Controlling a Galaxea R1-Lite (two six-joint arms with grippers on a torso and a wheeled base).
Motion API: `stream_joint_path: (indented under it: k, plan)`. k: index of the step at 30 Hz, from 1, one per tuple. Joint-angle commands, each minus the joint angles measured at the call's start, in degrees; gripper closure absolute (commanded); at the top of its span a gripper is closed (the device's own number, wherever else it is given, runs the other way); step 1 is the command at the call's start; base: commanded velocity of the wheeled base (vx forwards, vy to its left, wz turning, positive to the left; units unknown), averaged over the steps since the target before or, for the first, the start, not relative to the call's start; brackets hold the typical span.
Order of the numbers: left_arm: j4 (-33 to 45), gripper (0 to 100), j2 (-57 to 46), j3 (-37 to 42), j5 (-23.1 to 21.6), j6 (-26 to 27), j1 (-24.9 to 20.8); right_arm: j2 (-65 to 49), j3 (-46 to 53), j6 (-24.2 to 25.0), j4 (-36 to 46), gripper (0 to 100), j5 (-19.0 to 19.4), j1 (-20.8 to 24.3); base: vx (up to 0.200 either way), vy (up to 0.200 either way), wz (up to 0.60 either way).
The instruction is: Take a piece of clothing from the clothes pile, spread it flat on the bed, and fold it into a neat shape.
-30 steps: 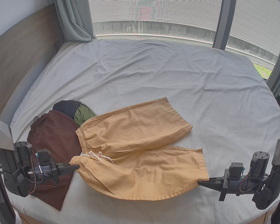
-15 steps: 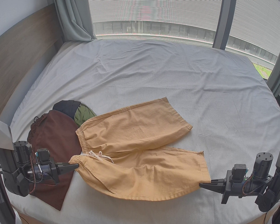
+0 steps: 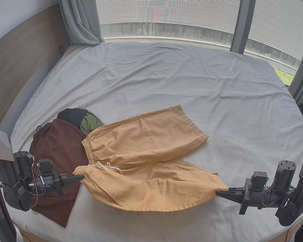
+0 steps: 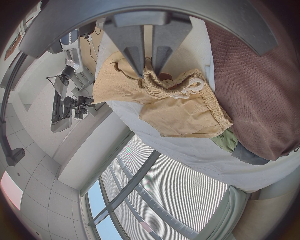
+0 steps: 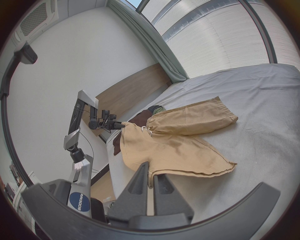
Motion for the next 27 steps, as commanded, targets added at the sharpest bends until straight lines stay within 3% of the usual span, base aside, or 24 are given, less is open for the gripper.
stream_joint_path:
  k: [1, 6, 14, 27]
  plan:
    - [-0.1, 100, -0.1, -0.3, 0.0, -0.6, 0.2, 0.1, -2.1, 1.4, 0.0, 100, -0.2, 0.0, 0.000, 0.000, 0.00]
    - [0.0, 100, -0.8, 0.0, 1.4, -1.4, 0.2, 0.2, -5.0, 7.1, 0.0, 100, -3.6, 0.3, 0.000, 0.000, 0.00]
    - [0.0, 100, -1.1, -0.6, 1.4, -2.4, 1.1, 0.2, -11.4, 11.4, 0.0, 100, -9.0, 3.0, 0.000, 0.000, 0.00]
    - [0.0, 100, -0.8, -2.1, 2.5, -2.6, 2.3, 4.7, -20.9, 15.0, -0.1, 100, -10.8, 3.2, 0.000, 0.000, 0.00]
